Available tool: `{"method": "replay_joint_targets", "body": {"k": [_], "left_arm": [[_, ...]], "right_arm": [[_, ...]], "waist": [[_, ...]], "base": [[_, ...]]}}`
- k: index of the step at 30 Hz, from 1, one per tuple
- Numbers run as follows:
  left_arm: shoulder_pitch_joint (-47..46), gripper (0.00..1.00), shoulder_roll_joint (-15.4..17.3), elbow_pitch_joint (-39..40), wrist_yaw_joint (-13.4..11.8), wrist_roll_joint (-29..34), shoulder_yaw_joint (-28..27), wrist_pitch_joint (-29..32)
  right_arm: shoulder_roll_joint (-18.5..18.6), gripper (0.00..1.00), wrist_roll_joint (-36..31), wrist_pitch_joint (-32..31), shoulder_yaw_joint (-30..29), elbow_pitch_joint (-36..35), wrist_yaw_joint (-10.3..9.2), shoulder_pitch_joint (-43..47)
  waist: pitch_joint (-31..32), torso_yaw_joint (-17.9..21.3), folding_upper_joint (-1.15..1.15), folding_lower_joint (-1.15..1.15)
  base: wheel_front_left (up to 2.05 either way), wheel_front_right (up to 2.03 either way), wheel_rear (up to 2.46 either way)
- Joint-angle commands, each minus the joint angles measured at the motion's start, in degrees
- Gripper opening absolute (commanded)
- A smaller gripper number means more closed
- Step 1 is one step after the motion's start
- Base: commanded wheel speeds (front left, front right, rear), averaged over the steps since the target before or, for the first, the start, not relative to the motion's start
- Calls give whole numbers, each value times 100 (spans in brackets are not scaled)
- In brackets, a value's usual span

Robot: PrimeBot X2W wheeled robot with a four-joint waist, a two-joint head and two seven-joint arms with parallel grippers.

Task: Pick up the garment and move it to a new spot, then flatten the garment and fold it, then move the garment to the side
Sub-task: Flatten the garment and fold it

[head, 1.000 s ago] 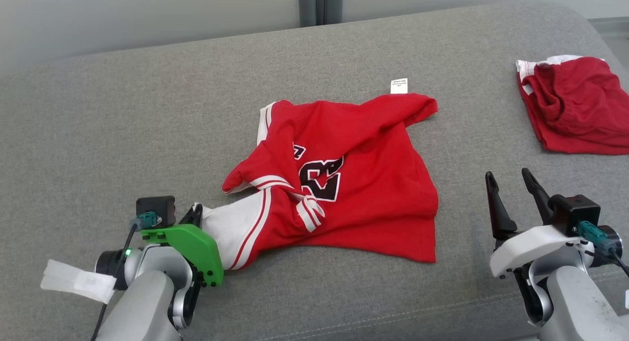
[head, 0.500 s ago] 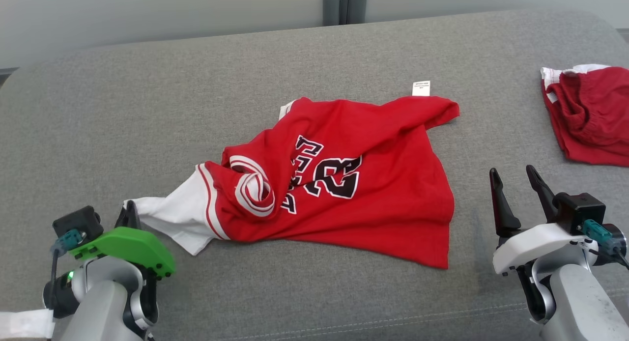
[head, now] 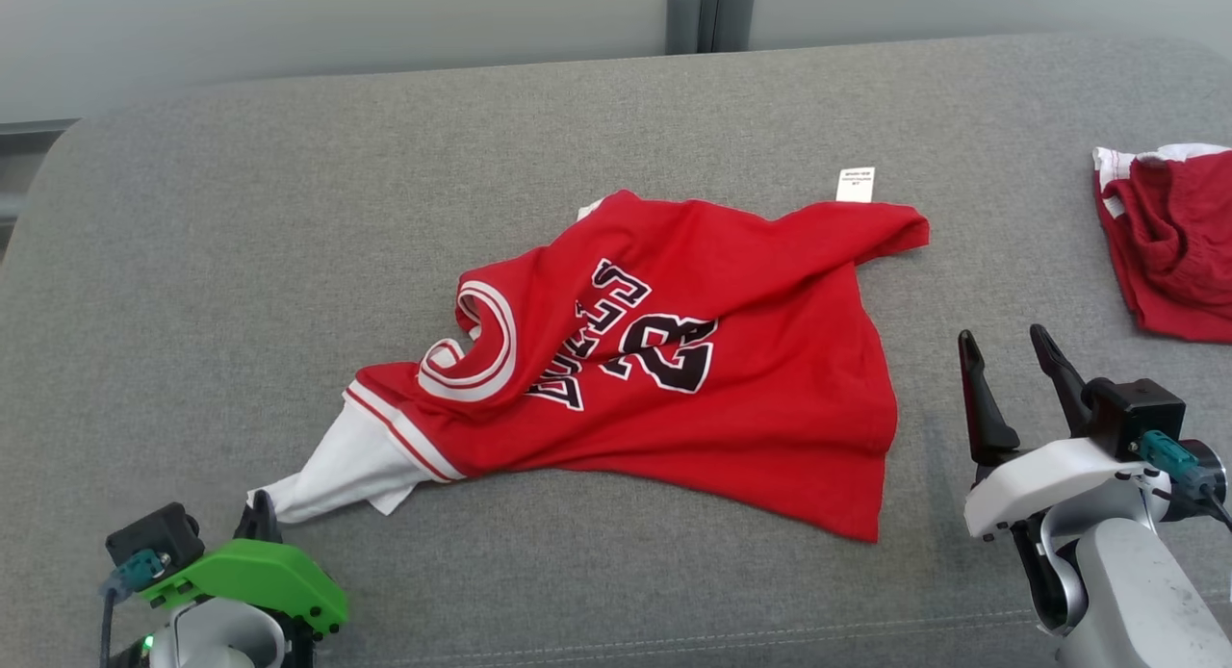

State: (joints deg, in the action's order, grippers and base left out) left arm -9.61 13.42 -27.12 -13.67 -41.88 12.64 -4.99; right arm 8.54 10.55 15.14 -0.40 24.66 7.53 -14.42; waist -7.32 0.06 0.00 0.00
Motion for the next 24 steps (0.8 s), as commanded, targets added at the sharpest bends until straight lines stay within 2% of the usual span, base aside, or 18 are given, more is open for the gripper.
{"method": "replay_joint_targets", "body": {"k": [1, 2, 3, 4, 5, 10, 13, 18, 21, 24], "left_arm": [[94, 0, -14, 61, -5, -23, 1, 18], [128, 0, -11, 123, 26, -20, 15, 3], [158, 23, -2, 202, 27, -4, 13, -34], [178, 71, 16, 277, 8, 36, 26, -70], [186, 100, 36, 371, -8, 54, 22, -110], [-52, 100, 232, 969, -95, 333, 53, -344], [-246, 100, 283, 1318, -95, 524, 252, -227], [-766, 100, 145, 1516, 156, 563, 794, 478], [-1077, 100, 50, 1356, 322, 430, 1021, 978], [-1381, 100, 94, 1026, 370, 459, 1135, 1327]], "right_arm": [[17, 100, 19, 3, -2, 6, -9, -7], [14, 100, 19, 3, 0, 9, -8, -3], [10, 100, 19, 3, 1, 11, -8, -1], [7, 100, 20, 3, 4, 13, -8, 1], [2, 100, 25, 3, 5, 12, -8, 3], [-1, 100, 38, 3, 37, -4, -8, 14], [4, 100, 39, 3, 59, -14, -8, 1], [25, 100, 47, 3, 98, -7, -8, -70], [28, 100, 51, 3, 118, -10, -8, -103], [28, 100, 53, 3, 152, -16, -8, -140]], "waist": [[9, -6, 0, 0], [14, -9, 0, 0], [17, -10, 0, 0], [22, -10, 0, 0], [24, -9, 0, 0], [32, 45, 0, 0], [18, 118, 0, 0], [-65, 284, 0, 0], [-126, 400, 0, 0], [-196, 536, 0, 0]], "base": [[0, 0, 0], [0, 0, 0], [0, 0, 0], [0, 0, 0], [0, 0, 0], [0, 0, 0], [0, 0, 0], [0, 0, 0], [0, 0, 0], [0, 0, 0]]}}
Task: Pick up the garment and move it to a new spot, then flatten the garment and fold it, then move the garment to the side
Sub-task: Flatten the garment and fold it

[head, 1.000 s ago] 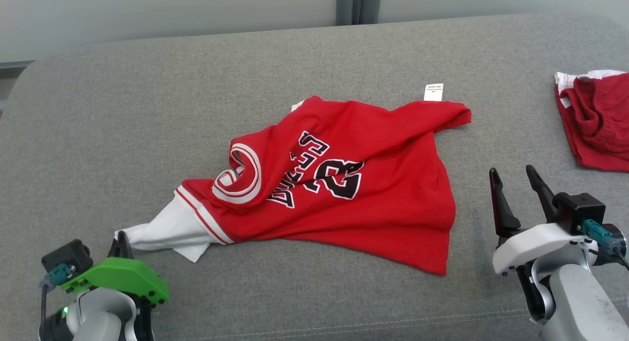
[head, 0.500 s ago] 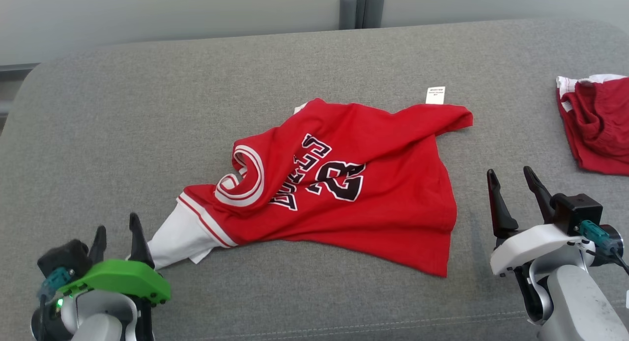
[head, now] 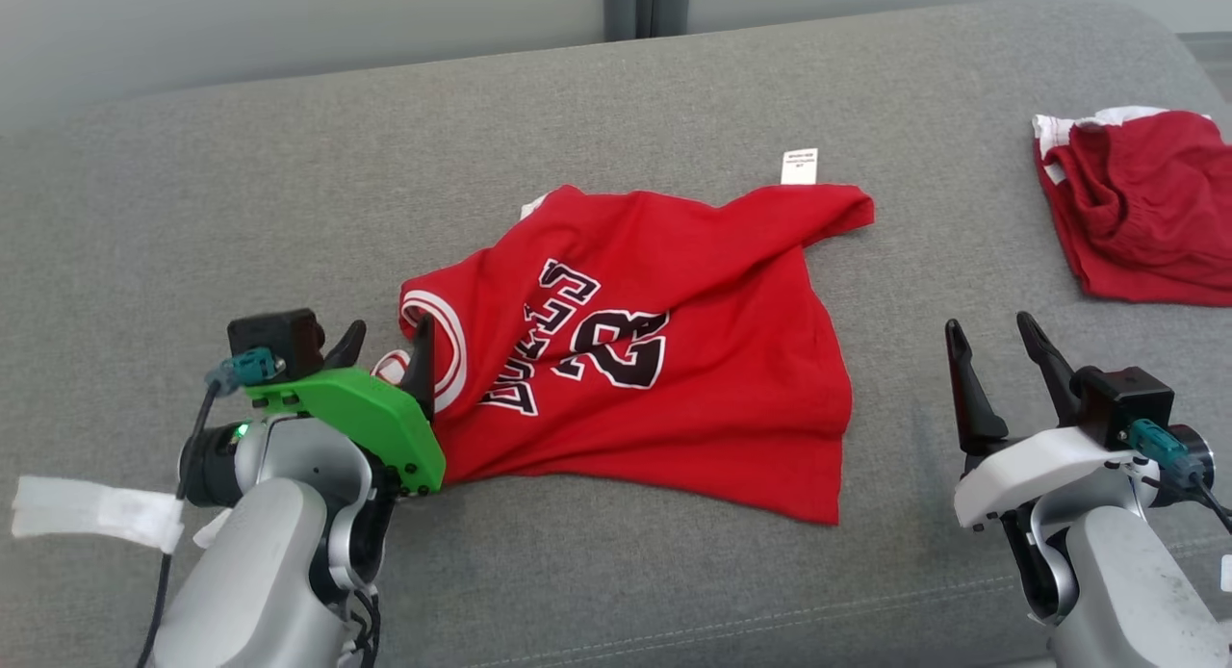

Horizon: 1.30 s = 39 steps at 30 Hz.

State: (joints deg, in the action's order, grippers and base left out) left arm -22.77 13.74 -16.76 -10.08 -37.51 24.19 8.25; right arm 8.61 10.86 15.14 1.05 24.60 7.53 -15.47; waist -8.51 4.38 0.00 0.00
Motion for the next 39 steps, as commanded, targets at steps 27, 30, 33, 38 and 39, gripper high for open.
{"method": "replay_joint_targets", "body": {"k": [27, 30, 33, 38, 39], "left_arm": [[-1693, 0, -100, -2048, 292, -665, -438, 552], [-1963, 0, 13, -2191, 344, -612, -569, 184], [-2299, 0, 126, -2302, 323, -551, -710, -191], [-2784, 0, 370, -2553, 323, -513, -952, -688], [-2862, 0, 408, -2590, 355, -513, -986, -776]], "right_arm": [[-7, 100, 57, 3, 197, -92, -8, -267], [-19, 100, 70, 3, 239, -100, -8, -315], [-45, 100, 75, 4, 275, -140, -8, -408], [-127, 100, 84, 3, 367, -172, -8, -523], [-143, 100, 85, 3, 389, -175, -8, -544]], "waist": [[-628, 694, 0, 0], [-739, 716, 0, 0], [-858, 750, 0, 0], [-1069, 842, 0, 0], [-1111, 868, 0, 0]], "base": [[0, 0, 0], [0, 0, 0], [0, 0, 0], [0, 0, 0], [0, 0, 0]]}}
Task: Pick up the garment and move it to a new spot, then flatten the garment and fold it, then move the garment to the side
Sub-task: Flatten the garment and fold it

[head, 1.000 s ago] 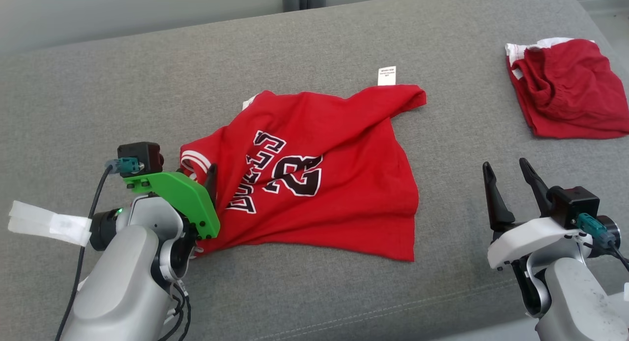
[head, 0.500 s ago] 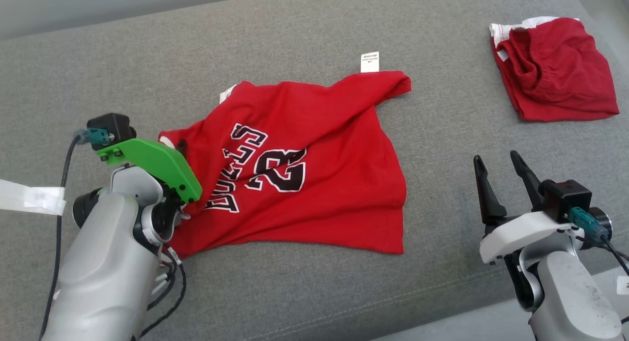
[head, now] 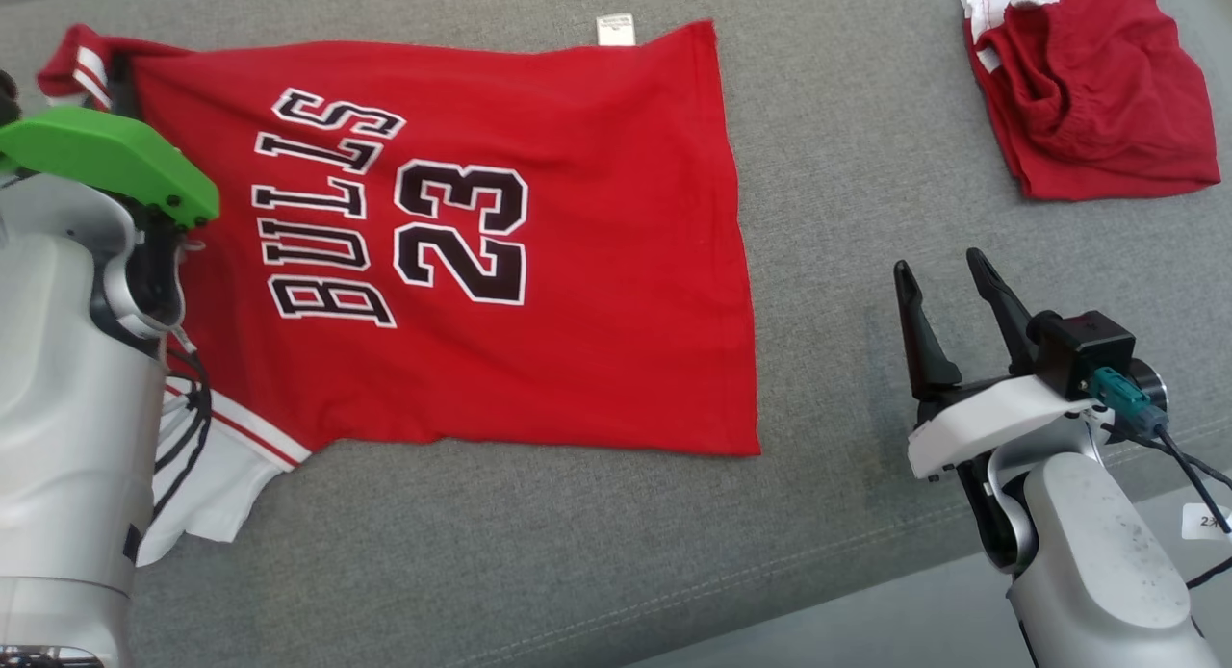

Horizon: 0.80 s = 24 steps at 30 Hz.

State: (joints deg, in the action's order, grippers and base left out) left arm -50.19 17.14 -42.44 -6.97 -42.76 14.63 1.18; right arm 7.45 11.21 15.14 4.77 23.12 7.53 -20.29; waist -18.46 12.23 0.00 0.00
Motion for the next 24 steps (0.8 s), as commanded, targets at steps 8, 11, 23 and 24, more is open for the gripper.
{"method": "replay_joint_targets", "body": {"k": [8, 11, 23, 24], "left_arm": [[-634, 0, 500, -633, 19, 67, -267, -528], [-695, 8, 628, -870, 70, 65, -259, -443], [-742, 100, 835, -1126, 710, 75, -20, -128], [-723, 100, 881, -1106, 776, 110, 27, -93]], "right_arm": [[-113, 100, 100, 3, 151, -97, -9, -258], [-141, 100, 103, 3, 155, -121, -8, -258], [-198, 100, 16, 3, 120, -221, -8, -196], [-200, 100, 18, 3, 119, -217, -9, -173]], "waist": [[-439, 346, 0, 0], [-482, 382, 0, 0], [-319, 100, 0, 0], [-278, 50, 0, 0]], "base": [[0, 0, 0], [0, 0, 0], [0, 0, 0], [0, 0, 0]]}}
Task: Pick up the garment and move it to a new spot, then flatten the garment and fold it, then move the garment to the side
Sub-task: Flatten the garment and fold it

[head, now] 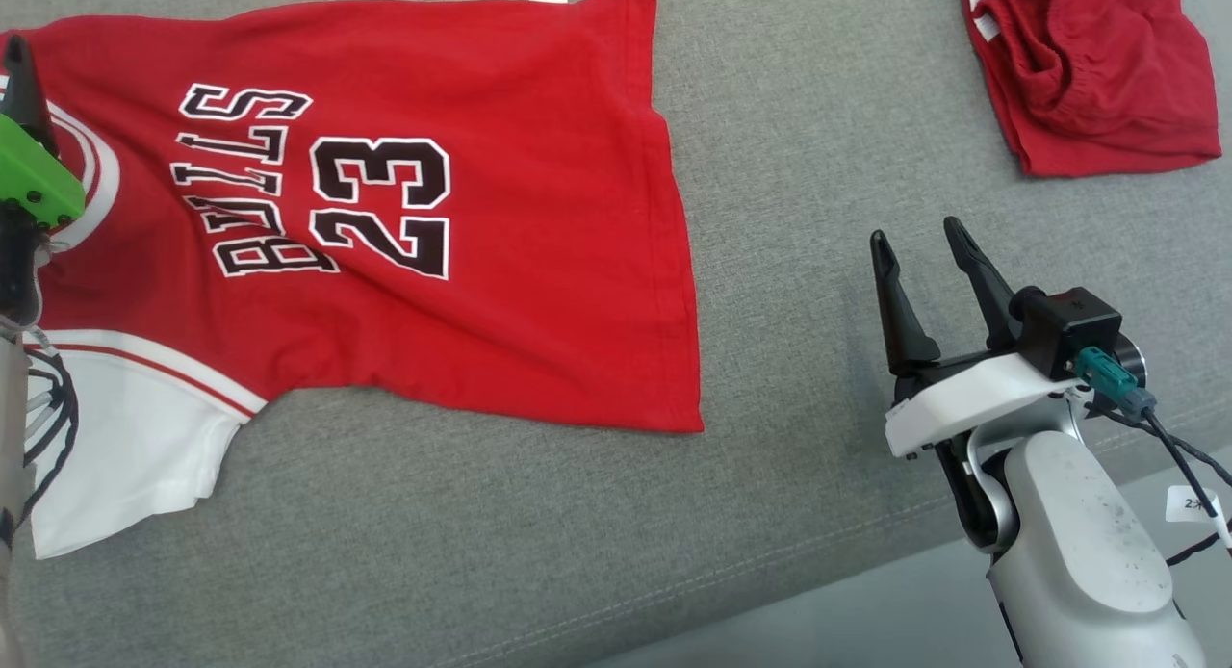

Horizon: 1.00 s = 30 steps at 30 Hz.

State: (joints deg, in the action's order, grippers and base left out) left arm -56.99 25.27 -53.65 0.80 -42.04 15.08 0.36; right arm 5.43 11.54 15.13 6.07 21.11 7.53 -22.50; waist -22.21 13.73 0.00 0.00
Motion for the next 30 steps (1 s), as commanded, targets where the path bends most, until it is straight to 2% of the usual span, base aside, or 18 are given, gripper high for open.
{"method": "replay_joint_targets", "body": {"k": [1, 8, 14, 20, 30], "left_arm": [[-18, 100, 120, 39, 49, 86, 40, 12], [442, 100, 299, 455, 315, 169, 212, -130], [1287, 100, 245, 1241, 369, 87, 220, -616], [2516, 100, 132, 2296, 122, 55, 175, -1110], [4506, 100, -134, 3985, -536, 103, -23, -1496]], "right_arm": [[5, 100, -11, 4, 1, -8, -8, 66], [24, 100, -56, 4, -12, -9, -8, 215], [11, 100, -143, 4, -177, -80, -8, 416], [-37, 100, -286, 4, -299, -205, -8, 638], [-124, 100, -396, -18, -273, -613, -8, 968]], "waist": [[143, -152, 0, 0], [584, -510, 0, 0], [992, -773, 0, 0], [1324, -955, 0, 0], [1725, -1157, 0, 0]], "base": [[0, 0, 0], [0, 0, 0], [0, 0, 0], [0, 0, 0], [0, 0, 0]]}}
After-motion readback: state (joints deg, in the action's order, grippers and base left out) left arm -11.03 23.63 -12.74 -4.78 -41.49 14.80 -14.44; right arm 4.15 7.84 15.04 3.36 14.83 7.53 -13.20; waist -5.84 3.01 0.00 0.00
